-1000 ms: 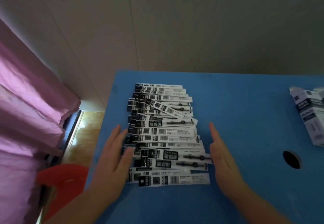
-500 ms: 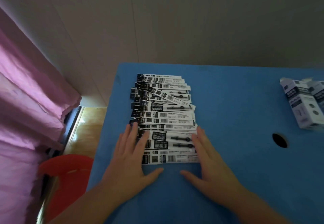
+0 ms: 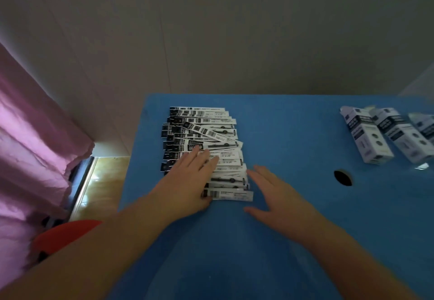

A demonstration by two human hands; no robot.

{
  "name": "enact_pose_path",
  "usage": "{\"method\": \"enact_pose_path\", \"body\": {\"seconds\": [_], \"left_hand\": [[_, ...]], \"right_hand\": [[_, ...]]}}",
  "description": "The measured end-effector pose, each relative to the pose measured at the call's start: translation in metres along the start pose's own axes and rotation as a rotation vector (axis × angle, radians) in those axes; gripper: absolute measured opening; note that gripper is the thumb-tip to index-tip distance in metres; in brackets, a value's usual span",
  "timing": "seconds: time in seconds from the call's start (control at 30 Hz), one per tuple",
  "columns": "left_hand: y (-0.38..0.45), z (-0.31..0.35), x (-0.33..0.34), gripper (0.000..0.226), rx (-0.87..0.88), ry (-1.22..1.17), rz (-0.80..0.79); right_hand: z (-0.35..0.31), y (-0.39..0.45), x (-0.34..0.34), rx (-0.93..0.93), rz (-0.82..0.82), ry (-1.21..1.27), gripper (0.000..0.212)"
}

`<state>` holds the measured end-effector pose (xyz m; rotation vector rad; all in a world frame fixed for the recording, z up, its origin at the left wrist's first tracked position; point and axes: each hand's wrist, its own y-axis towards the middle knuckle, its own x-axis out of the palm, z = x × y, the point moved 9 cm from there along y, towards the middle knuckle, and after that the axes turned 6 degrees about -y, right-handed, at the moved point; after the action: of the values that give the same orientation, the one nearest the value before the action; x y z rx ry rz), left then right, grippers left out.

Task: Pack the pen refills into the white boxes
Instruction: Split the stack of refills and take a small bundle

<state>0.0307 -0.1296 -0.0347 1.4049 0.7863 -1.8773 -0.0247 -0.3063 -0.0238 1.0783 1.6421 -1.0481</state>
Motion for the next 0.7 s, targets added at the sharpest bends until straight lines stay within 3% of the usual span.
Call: {"method": "enact_pose_path", "body": {"seconds": [0.17,0.4,0.7], "left_hand": [[0.027,0.000,-0.003,0.107,-0.038,0.075,-0.150],[0.044,-0.001,-0.016,0.063,-0.127,0.206,-0.110],[0.049,0.004,-0.015,0.040,-0.126,0.260,-0.045]], "right_hand": [[0.034,-0.024,-0.008,0.187,-0.136,-0.241,0.088],[0.022,-0.036,-0.017,0.195,-0.101,-0.192,0.082],[0.020,-0.043,-0.029,0.192,-0.099,-0.142,0.081]]}}
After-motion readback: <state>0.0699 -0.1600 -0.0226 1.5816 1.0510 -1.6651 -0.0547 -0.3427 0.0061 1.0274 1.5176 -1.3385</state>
